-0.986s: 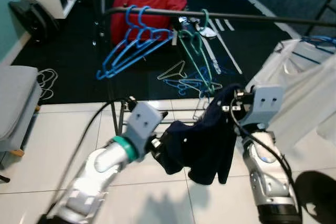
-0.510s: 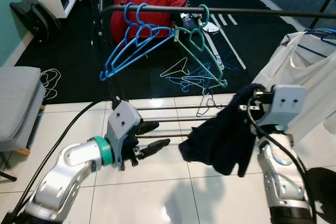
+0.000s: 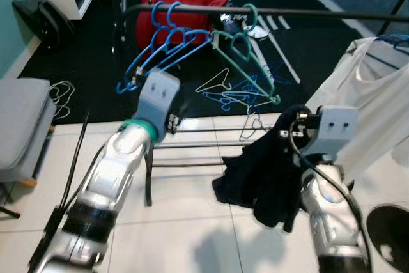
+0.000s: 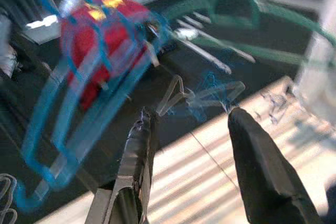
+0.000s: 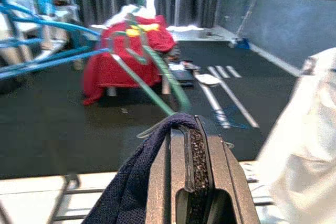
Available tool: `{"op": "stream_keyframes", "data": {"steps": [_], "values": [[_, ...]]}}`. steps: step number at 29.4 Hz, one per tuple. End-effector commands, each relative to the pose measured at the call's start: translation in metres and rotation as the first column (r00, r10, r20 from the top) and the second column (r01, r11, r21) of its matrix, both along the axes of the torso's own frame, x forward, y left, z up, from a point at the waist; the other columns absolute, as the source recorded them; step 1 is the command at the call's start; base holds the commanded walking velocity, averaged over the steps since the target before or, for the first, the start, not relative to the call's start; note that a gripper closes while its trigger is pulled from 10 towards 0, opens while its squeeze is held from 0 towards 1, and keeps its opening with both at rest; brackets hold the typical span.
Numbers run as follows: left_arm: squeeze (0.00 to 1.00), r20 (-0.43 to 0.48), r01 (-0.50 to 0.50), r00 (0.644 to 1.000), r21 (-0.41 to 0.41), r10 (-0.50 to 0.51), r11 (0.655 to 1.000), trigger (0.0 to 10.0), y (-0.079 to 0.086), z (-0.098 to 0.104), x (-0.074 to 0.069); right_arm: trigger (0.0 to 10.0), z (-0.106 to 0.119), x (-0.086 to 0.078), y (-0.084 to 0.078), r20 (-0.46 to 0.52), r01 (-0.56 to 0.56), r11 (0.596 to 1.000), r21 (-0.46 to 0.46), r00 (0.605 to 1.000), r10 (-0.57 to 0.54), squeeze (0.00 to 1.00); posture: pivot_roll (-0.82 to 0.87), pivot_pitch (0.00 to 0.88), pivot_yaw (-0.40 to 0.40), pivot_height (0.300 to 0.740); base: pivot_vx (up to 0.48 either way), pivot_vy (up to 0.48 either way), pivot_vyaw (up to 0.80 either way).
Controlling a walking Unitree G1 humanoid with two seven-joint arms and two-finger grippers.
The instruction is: Hang hanger
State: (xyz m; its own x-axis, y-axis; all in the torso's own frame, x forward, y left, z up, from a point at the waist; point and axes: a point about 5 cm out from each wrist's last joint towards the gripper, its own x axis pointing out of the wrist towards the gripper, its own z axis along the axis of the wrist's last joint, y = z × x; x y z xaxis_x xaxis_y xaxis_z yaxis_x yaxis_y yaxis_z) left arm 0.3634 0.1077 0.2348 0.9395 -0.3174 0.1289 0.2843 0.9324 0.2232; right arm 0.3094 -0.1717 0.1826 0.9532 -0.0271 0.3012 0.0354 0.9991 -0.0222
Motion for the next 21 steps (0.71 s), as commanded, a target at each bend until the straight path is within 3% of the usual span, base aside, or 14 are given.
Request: {"op": "stream_keyframes", "data": {"steps": [1, 4, 6, 7, 9, 10, 11, 12, 13, 14, 21], "values": [[0.0, -0.011, 0.056, 0.998, -0.073, -0.057, 0.996, 10.0, 0.001, -0.002, -0.003, 10.0, 0.009, -0.004, 0.005, 0.045, -0.034, 0.999, 0.008, 0.998, 0.033, 0.0, -0.02, 0.082, 0.091, 0.74, 0.0, 0.0, 0.0], [0.0, -0.004, 0.09, 0.996, -0.102, -0.091, 0.991, 10.0, 0.001, -0.001, -0.008, 10.0, 0.009, -0.005, 0.006, 0.05, -0.038, 0.999, 0.014, 0.998, 0.038, 0.0, -0.02, 0.082, 0.091, 0.74, 0.0, 0.0, 0.0], [0.0, -0.008, 0.102, 0.995, -0.144, -0.104, 0.984, 10.0, 0.003, -0.004, -0.016, 10.0, 0.009, -0.005, 0.006, 0.047, -0.038, 0.999, 0.015, 0.998, 0.038, 0.0, -0.02, 0.079, 0.088, 0.74, 0.0, 0.0, 0.0], [0.0, -0.02, 0.084, 0.996, -0.185, -0.089, 0.979, 10.0, 0.009, -0.012, -0.027, 10.0, 0.007, -0.007, 0.007, 0.042, -0.045, 0.999, 0.02, 0.998, 0.044, 0.0, -0.02, 0.074, 0.081, 0.74, 0.0, 0.0, 0.0], [0.0, -0.02, 0.084, 0.996, -0.185, -0.089, 0.979, 10.0, 0.009, -0.012, -0.027, 10.0, 0.007, -0.007, 0.007, 0.042, -0.045, 0.999, 0.02, 0.998, 0.044, 0.0, -0.02, 0.074, 0.081, 0.74, 0.0, 0.0, 0.0], [0.0, -0.032, 0.043, 0.998, -0.192, -0.05, 0.981, 10.0, 0.019, -0.022, -0.041, 10.0, 0.006, -0.008, 0.009, 0.035, -0.058, 0.998, 0.018, 0.998, 0.058, 0.0, -0.02, 0.069, 0.06, 0.74, 0.0, 0.0, 0.0], [0.0, -0.032, 0.043, 0.998, -0.192, -0.05, 0.981, 10.0, 0.019, -0.022, -0.041, 10.0, 0.006, -0.008, 0.009, 0.035, -0.058, 0.998, 0.018, 0.998, 0.058, 0.0, -0.02, 0.069, 0.06, 0.74, 0.0, 0.0, 0.0], [0.0, -0.042, -0.036, 0.999, -0.163, 0.03, 0.986, 10.0, 0.032, -0.037, -0.062, 10.0, 0.004, -0.008, 0.011, 0.024, -0.087, 0.996, 0.015, 0.996, 0.086, 0.0, 0.0, 0.056, 0.006, 0.74, 0.0, 0.0, 0.0], [0.0, -0.042, -0.036, 0.999, -0.163, 0.03, 0.986, 10.0, 0.032, -0.037, -0.062, 10.0, 0.004, -0.008, 0.011, 0.024, -0.087, 0.996, 0.015, 0.996, 0.086, 0.0, 0.0, 0.056, 0.006, 0.74, 0.0, 0.0, 0.0], [0.0, -0.045, -0.095, 0.995, -0.138, 0.09, 0.986, 10.0, 0.04, -0.047, -0.077, 10.0, 0.004, -0.007, 0.014, 0.019, -0.109, 0.994, 0.01, 0.994, 0.109, 0.0, 0.0, 0.053, -0.001, 0.74, 0.0, 0.0, 0.0], [0.0, -0.009, -0.195, 0.981, -0.079, 0.195, 0.978, 10.0, 0.048, -0.058, -0.088, 10.0, 0.008, -0.002, 0.015, 0.024, -0.129, 0.992, 0.0, 0.991, 0.129, 0.0, 0.0, 0.021, -0.025, 0.74, 0.0, 0.0, 0.0]]}}
